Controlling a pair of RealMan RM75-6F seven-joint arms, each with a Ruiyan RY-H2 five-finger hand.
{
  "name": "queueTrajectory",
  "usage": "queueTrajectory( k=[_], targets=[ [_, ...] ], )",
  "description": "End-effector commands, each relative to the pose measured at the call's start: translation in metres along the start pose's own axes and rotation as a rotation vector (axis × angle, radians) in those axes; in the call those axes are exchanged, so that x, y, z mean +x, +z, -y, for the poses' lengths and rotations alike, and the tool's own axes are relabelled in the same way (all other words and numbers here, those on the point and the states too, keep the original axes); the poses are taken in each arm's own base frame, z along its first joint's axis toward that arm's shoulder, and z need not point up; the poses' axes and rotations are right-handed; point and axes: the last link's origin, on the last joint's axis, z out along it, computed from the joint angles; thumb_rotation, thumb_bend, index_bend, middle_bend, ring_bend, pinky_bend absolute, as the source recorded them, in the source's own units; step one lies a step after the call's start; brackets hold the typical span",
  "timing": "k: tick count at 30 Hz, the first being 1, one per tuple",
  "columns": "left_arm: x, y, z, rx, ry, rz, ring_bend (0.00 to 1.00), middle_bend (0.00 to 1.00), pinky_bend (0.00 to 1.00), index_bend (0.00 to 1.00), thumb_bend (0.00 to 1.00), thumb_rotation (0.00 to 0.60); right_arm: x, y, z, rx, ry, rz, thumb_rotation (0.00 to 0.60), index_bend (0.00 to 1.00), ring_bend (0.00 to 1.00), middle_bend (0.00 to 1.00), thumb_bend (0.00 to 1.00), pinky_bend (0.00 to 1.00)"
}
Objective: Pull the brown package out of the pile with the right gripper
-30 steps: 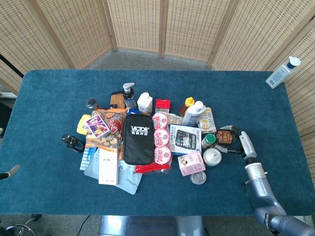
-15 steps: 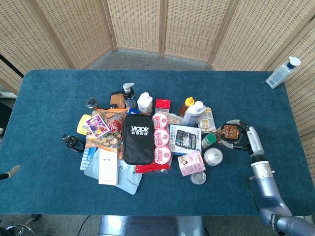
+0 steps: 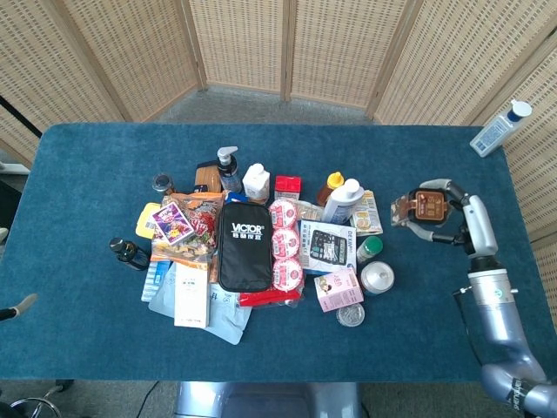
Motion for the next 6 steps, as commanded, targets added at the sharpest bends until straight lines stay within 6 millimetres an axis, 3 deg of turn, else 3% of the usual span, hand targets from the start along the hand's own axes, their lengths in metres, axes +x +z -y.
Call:
queueTrajectory(
  k=[1,6],
  targets=[
    [0.0000,-0.0001,-0.0004,-0.002,0.000,0.000,0.00,0.00,0.00,0.00,0.00,0.600,0.0105,0.0036,0.0144,0.019,-0.021,-0.022,0.600,0.53,0.59,0.63,0.37,0.68],
    [0.0004,-0.0010,-0.0004,-0.004,-0.002,-0.002,0.00,0.00,0.00,0.00,0.00,0.600,0.0144,0.0025,0.0213,0.020,-0.024,-0.026,0.600,0.52,0.59,0.63,0.39,0.68]
  ],
)
